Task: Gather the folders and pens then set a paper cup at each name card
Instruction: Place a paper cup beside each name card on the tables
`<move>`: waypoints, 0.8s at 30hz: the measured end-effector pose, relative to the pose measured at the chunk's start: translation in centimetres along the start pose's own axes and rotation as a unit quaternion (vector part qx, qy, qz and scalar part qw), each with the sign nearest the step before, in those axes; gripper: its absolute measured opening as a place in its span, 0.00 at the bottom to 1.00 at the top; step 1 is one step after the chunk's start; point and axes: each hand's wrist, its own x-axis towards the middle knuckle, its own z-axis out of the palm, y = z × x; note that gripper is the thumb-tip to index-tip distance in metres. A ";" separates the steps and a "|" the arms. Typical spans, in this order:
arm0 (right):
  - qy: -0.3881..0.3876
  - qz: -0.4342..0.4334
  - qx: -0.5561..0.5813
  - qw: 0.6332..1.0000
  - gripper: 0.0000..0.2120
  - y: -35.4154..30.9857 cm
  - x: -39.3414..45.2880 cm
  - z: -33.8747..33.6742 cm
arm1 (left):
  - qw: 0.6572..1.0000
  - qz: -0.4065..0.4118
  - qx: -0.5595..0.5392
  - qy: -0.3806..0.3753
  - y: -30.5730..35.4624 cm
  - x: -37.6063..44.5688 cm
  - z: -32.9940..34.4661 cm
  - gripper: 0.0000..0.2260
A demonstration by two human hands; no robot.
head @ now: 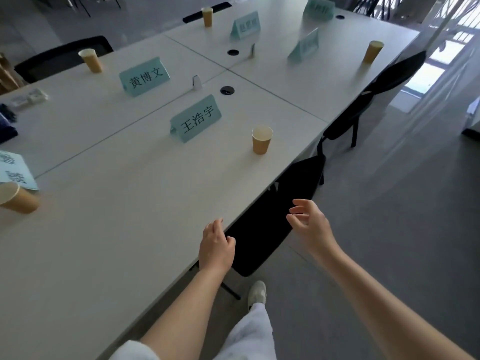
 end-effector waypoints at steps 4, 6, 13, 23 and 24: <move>-0.029 0.001 0.000 1.000 0.18 -1.5 7.1 -0.4 | 0.998 -0.053 -0.037 0.020 2.3 4.5 2.3 0.22; -0.046 0.000 -0.008 0.999 0.18 -2.4 10.7 -0.4 | 0.997 -0.063 -0.042 0.024 3.7 6.9 3.3 0.23; -0.102 0.026 -0.043 0.993 0.20 -3.9 21.3 -0.5 | 0.996 -0.078 -0.022 0.035 7.6 15.0 5.0 0.24; -0.216 0.042 -0.071 0.973 0.31 -1.2 31.1 0.7 | 0.989 -0.147 0.010 0.000 13.3 21.4 8.3 0.32; -0.235 0.034 -0.075 0.968 0.32 -0.8 32.2 0.6 | 0.988 -0.155 0.011 0.005 14.3 22.0 8.8 0.32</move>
